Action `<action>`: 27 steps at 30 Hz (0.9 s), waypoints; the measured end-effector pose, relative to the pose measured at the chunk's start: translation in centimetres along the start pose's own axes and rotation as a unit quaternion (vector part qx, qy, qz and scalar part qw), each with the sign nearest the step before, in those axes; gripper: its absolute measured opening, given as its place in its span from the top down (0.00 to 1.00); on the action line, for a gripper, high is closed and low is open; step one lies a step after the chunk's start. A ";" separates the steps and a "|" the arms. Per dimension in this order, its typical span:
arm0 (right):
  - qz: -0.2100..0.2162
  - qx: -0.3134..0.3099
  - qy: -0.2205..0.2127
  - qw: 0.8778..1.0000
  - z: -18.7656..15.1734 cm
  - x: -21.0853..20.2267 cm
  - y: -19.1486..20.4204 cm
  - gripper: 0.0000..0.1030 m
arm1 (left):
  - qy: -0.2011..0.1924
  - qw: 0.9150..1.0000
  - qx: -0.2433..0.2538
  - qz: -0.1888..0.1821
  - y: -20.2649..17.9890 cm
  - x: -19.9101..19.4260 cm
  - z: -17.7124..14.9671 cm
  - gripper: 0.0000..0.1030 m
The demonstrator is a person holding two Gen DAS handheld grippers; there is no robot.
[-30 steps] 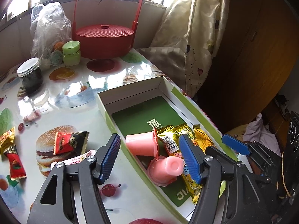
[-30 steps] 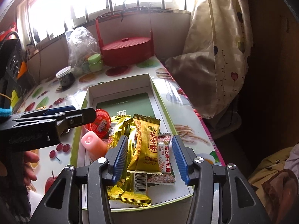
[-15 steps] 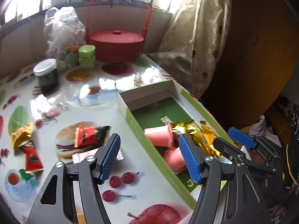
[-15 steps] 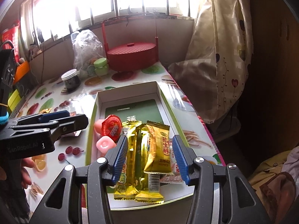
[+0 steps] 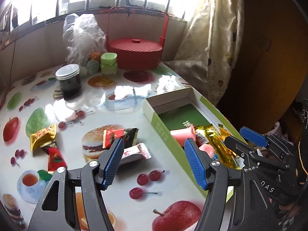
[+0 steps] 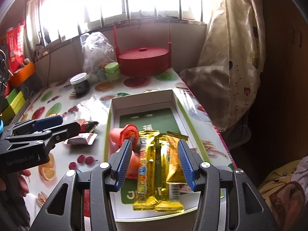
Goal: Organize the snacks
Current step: 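Withdraw both open grippers from the box toward the remaining snacks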
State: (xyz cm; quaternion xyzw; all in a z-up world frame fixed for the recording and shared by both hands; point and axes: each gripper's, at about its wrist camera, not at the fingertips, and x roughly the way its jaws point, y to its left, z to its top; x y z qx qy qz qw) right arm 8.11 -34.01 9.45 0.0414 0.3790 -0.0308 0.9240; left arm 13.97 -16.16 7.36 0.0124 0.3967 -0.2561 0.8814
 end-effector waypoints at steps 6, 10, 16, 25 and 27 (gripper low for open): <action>0.009 -0.006 -0.002 1.000 0.2 0.4 1.2 0.53 | 0.005 1.000 -0.016 0.009 1.5 0.1 -0.5 0.36; 0.015 -0.009 -0.002 1.000 0.3 0.7 1.8 0.53 | 0.006 1.000 -0.022 0.011 2.2 0.1 -0.8 0.36; 0.030 -0.019 -0.004 0.999 0.6 1.0 3.1 0.53 | -0.002 0.999 -0.047 0.011 4.5 -0.5 -1.4 0.36; 0.062 -0.055 0.004 0.997 1.0 2.2 6.4 0.53 | 0.010 0.993 -0.107 0.042 9.6 -0.8 -2.7 0.36; 0.075 -0.070 0.006 0.995 1.0 2.5 7.5 0.53 | 0.009 0.993 -0.112 0.039 10.5 -0.8 -2.9 0.36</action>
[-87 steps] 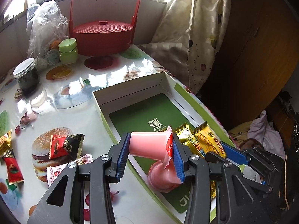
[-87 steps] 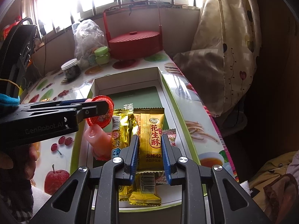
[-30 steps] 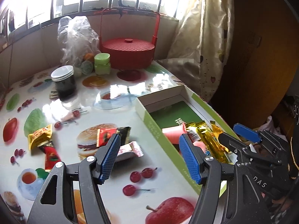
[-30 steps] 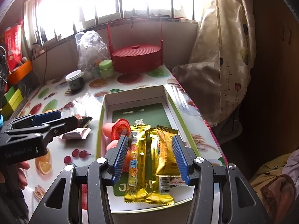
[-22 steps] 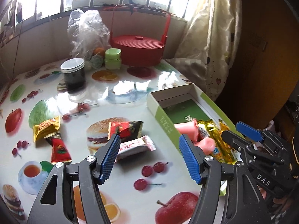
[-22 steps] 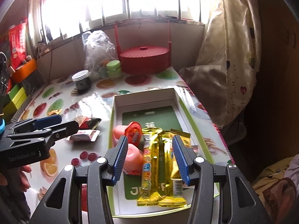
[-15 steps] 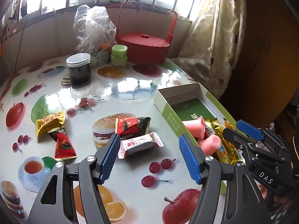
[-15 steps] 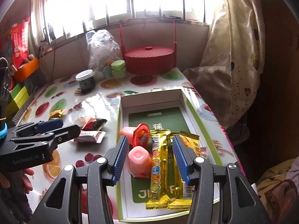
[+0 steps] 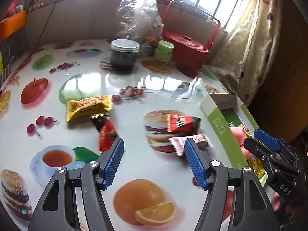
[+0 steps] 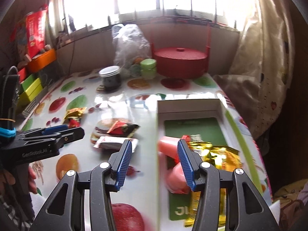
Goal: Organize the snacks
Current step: 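Withdraw both open grippers from the box toward the remaining snacks, then grasp the white wafer bar with the right gripper while the left gripper grasps a red packet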
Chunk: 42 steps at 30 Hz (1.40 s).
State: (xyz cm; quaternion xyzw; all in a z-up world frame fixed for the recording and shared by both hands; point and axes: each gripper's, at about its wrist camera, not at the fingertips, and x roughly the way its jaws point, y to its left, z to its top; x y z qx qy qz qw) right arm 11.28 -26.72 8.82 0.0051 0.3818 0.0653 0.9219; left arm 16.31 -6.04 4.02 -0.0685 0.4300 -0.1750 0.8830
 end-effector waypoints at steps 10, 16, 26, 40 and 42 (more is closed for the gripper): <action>0.043 -0.056 0.036 0.997 0.8 3.5 3.8 0.53 | 0.004 0.999 -0.042 0.020 4.3 -0.2 -0.7 0.36; 0.061 -0.096 0.071 0.991 1.0 5.9 5.7 0.53 | 0.010 0.998 -0.054 0.028 5.7 0.1 -1.1 0.36; 0.069 -0.116 0.094 0.986 1.0 7.9 6.5 0.52 | 0.013 0.998 -0.062 0.027 6.7 0.4 -1.1 0.36; 0.088 -0.068 0.092 0.989 1.4 7.0 5.9 0.52 | 0.016 0.999 -0.049 0.016 6.3 0.9 -0.1 0.36; 0.081 -0.075 0.094 0.989 1.3 7.4 6.0 0.52 | 0.026 0.998 -0.047 0.014 6.0 1.4 0.1 0.36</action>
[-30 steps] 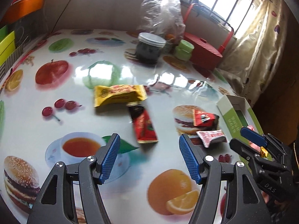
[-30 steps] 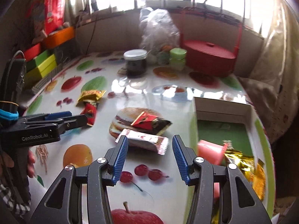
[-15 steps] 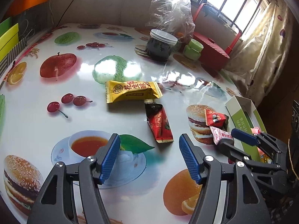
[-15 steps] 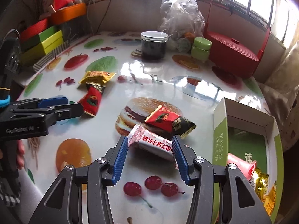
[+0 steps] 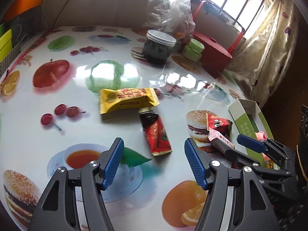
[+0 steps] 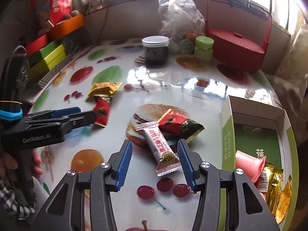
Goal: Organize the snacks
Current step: 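Grasp the white wafer bar with the right gripper while the left gripper grasps a red packet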
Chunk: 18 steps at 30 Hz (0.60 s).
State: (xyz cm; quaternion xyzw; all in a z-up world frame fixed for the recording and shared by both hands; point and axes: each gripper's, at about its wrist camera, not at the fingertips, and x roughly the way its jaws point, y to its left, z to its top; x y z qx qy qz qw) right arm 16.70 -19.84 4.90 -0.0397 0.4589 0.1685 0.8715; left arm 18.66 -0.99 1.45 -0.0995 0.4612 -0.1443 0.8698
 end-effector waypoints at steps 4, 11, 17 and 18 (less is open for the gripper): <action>-0.005 -0.019 0.012 1.000 0.2 1.3 0.3 0.52 | 0.010 1.000 0.009 0.008 -1.0 0.9 0.5 0.36; -0.015 -0.026 0.014 0.999 0.3 2.2 0.6 0.59 | 0.004 1.000 0.014 0.022 -1.4 2.0 1.4 0.36; -0.020 -0.024 0.011 0.999 0.2 2.2 0.6 0.70 | 0.002 0.999 0.023 0.032 -1.5 2.3 1.5 0.54; -0.021 -0.023 0.011 0.999 0.2 2.2 0.6 0.72 | 0.002 0.999 0.022 0.031 -1.4 2.3 1.6 0.57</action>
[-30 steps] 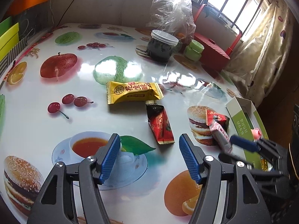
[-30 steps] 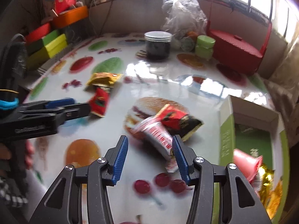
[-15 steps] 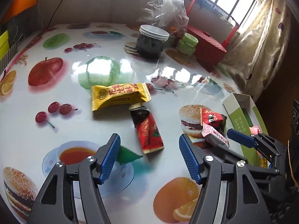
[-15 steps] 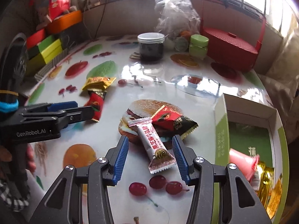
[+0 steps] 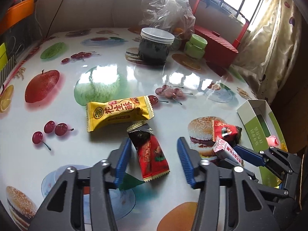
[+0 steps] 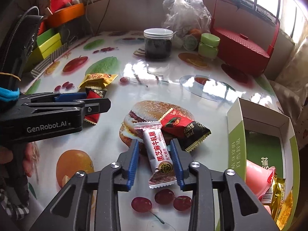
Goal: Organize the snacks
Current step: 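Grasp the white wafer bar with the right gripper while the left gripper grasps a red packet, then carry the white wafer bar and red packet over the green box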
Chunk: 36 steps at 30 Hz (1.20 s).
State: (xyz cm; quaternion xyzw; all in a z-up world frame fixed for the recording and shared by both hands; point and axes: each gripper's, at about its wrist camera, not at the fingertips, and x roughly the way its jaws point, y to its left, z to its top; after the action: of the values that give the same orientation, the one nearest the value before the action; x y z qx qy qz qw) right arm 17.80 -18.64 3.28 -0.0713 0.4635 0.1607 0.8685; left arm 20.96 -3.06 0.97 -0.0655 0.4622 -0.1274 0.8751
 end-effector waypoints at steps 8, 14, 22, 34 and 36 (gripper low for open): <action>0.008 0.006 -0.002 1.000 -0.4 -0.3 0.1 0.81 | -0.006 1.000 0.008 0.006 0.0 0.1 -0.1 0.75; 0.013 0.007 -0.004 1.000 -0.6 -0.5 0.3 0.82 | -0.010 1.000 0.005 0.002 0.1 -0.2 -0.3 0.75; 0.019 0.015 -0.013 1.000 -1.0 -1.6 0.4 0.83 | -0.022 1.000 0.013 -0.003 -0.4 -1.6 -0.6 0.75; 0.012 0.042 -0.051 0.998 -1.9 -5.9 -0.3 0.83 | -0.044 0.998 0.039 -0.021 -3.1 -5.0 -1.2 0.75; 0.010 0.049 -0.059 0.997 -2.2 -6.8 -0.6 0.83 | -0.048 0.997 0.047 -0.027 -3.9 -5.6 -1.4 0.75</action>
State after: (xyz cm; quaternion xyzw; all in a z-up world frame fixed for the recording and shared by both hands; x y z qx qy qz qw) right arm 12.76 -21.22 7.62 -0.0149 0.4195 0.1502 0.8951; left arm 16.17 -5.16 5.54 -0.0426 0.4116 -0.1695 0.8944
